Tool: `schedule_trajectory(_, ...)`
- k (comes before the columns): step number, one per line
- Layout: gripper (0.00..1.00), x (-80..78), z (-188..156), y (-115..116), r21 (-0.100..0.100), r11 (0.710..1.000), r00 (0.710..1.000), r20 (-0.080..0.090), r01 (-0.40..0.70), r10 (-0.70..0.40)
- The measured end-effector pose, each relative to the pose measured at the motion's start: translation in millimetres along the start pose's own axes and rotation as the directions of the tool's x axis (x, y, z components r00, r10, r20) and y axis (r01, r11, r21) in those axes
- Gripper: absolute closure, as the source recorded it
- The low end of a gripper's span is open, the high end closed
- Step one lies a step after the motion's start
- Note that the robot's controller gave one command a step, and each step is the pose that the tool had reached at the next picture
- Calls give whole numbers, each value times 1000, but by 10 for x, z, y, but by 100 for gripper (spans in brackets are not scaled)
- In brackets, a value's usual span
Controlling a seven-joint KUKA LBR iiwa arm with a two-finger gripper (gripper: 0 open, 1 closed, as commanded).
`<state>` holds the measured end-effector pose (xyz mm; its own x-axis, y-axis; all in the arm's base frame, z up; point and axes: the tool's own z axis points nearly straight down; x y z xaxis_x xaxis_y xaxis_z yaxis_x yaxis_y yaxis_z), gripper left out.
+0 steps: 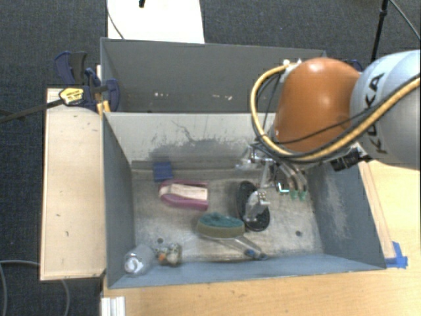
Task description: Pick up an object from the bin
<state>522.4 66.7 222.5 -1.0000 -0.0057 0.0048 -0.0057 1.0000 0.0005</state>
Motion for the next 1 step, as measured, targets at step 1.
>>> schedule_trajectory(1, 0, -2, 1303, 649, 4, 973, 972, 20, 233, -233)
